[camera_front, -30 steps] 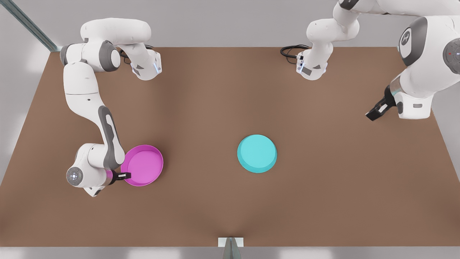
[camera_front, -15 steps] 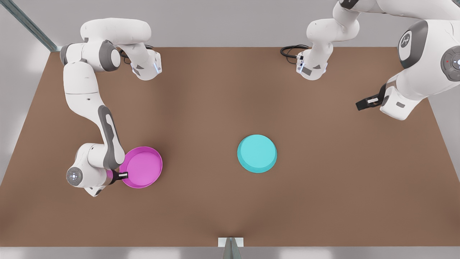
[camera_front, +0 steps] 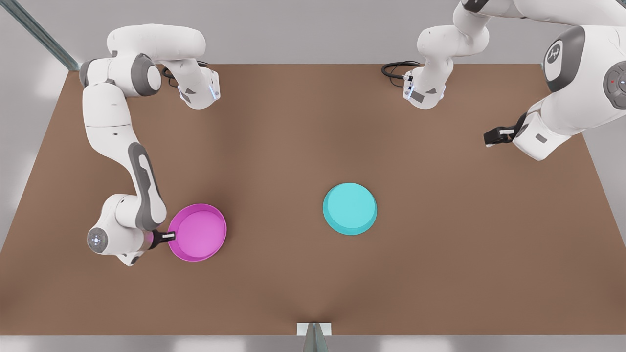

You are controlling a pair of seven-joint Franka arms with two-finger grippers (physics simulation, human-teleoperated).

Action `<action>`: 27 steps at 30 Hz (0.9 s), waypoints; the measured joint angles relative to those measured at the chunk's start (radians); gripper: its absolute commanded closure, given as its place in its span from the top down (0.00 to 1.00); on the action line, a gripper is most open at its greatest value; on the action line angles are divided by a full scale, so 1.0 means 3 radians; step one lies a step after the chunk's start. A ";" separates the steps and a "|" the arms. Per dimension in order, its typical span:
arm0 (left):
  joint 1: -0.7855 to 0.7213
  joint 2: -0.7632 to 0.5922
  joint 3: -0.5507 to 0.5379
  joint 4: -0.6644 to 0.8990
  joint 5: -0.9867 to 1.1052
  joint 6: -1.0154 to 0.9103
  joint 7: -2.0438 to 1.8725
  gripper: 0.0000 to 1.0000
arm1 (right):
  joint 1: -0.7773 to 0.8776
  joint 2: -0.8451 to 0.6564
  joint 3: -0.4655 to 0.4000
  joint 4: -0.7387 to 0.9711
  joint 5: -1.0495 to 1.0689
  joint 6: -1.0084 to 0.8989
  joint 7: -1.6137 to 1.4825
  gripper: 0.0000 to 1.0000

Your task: Flip the blue plate over with the left arm, and stack the pink plate on top of the blue plate with the right arm

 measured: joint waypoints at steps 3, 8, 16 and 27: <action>0.0004 0.0005 0.0000 0.0002 0.0000 0.0000 0.0070 1.00 | -0.0059 -0.0012 0.0060 0.0009 0.0067 -0.0075 -0.0031 0.21; 0.0007 0.0008 0.0000 0.0001 -0.0002 -0.0002 0.0161 1.00 | -0.0175 -0.0016 0.0175 0.0008 0.0178 -0.0201 -0.0106 0.21; 0.0009 0.0008 -0.0005 0.0001 -0.0005 0.0000 0.0263 1.00 | -0.0233 -0.0084 0.0318 0.0053 0.0284 -0.0433 -0.0191 0.21; 0.0030 0.0008 -0.0013 0.0002 -0.0013 0.0001 0.0347 1.00 | 0.0536 -0.0028 0.0699 0.0484 0.0461 -0.0590 -0.0179 0.21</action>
